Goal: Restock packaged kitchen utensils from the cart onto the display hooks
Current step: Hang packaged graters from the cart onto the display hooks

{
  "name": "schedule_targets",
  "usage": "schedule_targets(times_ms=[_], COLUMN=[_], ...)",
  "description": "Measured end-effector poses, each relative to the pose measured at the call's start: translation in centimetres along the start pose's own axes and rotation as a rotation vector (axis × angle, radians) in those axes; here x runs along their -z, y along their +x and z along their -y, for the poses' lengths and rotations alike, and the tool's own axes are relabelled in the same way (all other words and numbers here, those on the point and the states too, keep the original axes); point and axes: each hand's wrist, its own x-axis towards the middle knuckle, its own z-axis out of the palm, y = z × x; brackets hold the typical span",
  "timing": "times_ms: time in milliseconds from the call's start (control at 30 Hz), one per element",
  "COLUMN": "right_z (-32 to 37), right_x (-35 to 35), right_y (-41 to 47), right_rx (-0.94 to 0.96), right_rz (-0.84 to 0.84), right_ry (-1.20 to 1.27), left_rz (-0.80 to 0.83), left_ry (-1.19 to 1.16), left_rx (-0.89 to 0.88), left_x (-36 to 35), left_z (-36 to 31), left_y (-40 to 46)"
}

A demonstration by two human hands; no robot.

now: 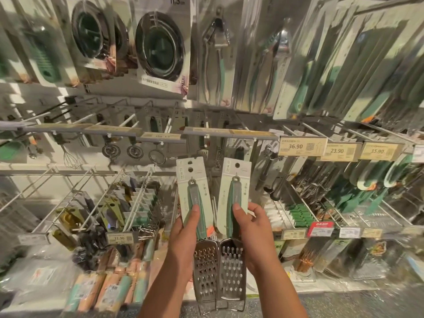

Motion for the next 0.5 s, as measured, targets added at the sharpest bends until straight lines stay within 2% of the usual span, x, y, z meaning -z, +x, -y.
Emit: schedule_targets(times_ms=[400, 500], right_z=[3.3, 4.0], right_x=[0.5, 0.5], right_y=[0.9, 1.6], right_rx=[0.171, 0.179], right_rz=[-0.083, -0.108], right_ry=[-0.008, -0.05], left_rz=[-0.036, -0.029], left_ry=[0.083, 0.082], left_rx=[-0.112, -0.09], left_x=[0.9, 0.8], left_z=[-0.5, -0.8], left_y=[0.6, 0.7])
